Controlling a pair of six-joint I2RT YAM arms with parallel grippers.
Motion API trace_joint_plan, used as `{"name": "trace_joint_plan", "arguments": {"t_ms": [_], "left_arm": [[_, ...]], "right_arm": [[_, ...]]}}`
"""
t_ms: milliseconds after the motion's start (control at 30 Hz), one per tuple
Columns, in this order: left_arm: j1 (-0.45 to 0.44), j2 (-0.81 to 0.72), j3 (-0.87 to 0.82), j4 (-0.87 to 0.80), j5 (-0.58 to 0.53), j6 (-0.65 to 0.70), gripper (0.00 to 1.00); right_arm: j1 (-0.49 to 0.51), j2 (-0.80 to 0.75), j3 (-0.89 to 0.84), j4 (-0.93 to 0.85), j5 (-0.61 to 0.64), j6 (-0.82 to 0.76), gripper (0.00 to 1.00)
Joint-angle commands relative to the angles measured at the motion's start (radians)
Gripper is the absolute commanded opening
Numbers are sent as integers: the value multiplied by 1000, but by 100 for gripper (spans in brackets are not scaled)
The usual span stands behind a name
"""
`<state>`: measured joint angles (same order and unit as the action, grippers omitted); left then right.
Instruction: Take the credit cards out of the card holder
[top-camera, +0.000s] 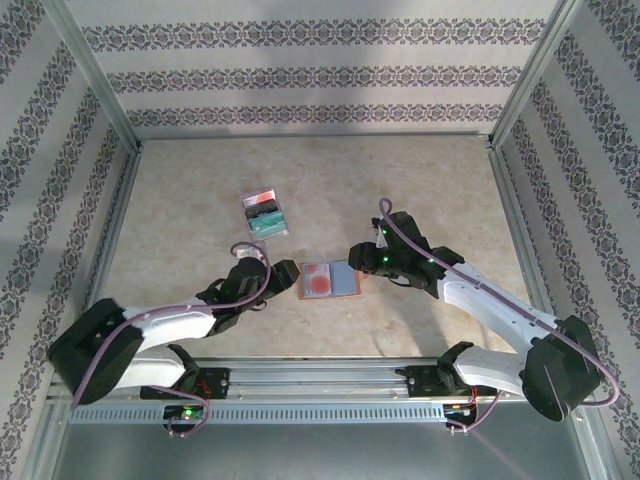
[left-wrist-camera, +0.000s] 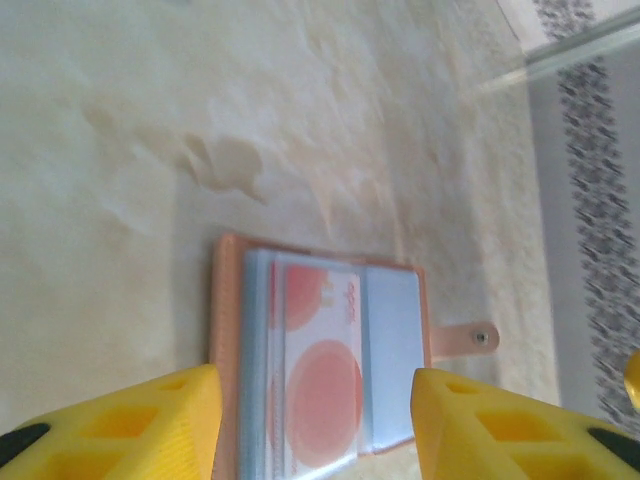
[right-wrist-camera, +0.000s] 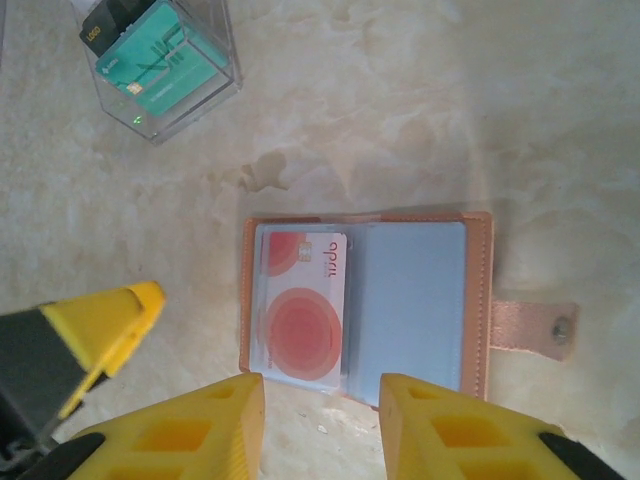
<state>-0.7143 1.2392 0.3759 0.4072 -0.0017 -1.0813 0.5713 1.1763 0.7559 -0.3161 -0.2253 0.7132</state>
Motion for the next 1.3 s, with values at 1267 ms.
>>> {"name": "trace_joint_plan", "arguments": {"t_ms": [1267], "left_arm": [[-99, 383, 245, -5, -2, 217, 21]], "right_arm": [[15, 474, 43, 281, -256, 36, 19]]}}
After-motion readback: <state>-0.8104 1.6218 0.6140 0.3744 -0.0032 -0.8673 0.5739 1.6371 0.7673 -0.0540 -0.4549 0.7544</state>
